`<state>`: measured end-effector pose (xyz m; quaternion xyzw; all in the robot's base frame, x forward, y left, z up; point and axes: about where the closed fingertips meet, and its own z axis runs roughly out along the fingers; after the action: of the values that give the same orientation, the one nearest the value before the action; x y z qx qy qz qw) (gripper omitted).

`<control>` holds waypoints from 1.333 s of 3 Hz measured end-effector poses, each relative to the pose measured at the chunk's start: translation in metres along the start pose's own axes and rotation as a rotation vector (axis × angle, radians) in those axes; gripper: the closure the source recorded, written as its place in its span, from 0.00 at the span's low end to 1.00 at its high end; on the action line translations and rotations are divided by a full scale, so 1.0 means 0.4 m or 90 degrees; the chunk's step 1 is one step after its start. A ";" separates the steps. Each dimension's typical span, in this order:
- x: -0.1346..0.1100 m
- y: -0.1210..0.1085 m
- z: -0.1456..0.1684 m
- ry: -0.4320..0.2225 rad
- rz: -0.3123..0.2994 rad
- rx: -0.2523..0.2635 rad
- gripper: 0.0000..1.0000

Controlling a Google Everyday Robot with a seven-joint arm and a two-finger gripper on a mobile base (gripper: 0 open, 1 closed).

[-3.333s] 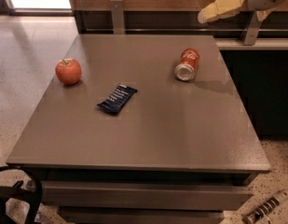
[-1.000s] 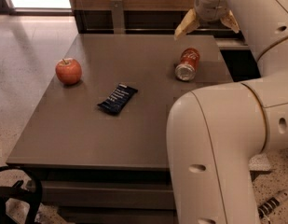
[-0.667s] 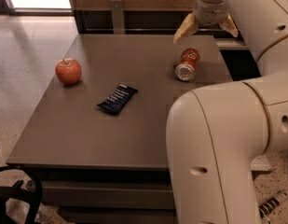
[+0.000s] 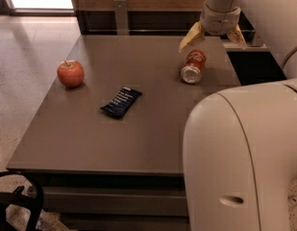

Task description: Place coke can upright

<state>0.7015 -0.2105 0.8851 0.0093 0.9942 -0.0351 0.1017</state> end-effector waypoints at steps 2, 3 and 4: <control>0.015 0.075 0.055 0.011 0.001 -0.025 0.00; 0.003 0.083 0.072 0.023 0.028 -0.014 0.00; -0.015 0.102 0.083 0.031 0.056 0.000 0.00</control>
Offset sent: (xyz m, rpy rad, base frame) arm -0.0077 0.0410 -0.0265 0.0528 0.0221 0.0266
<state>0.7152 -0.1724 0.8513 0.0539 0.9950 -0.0304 0.0787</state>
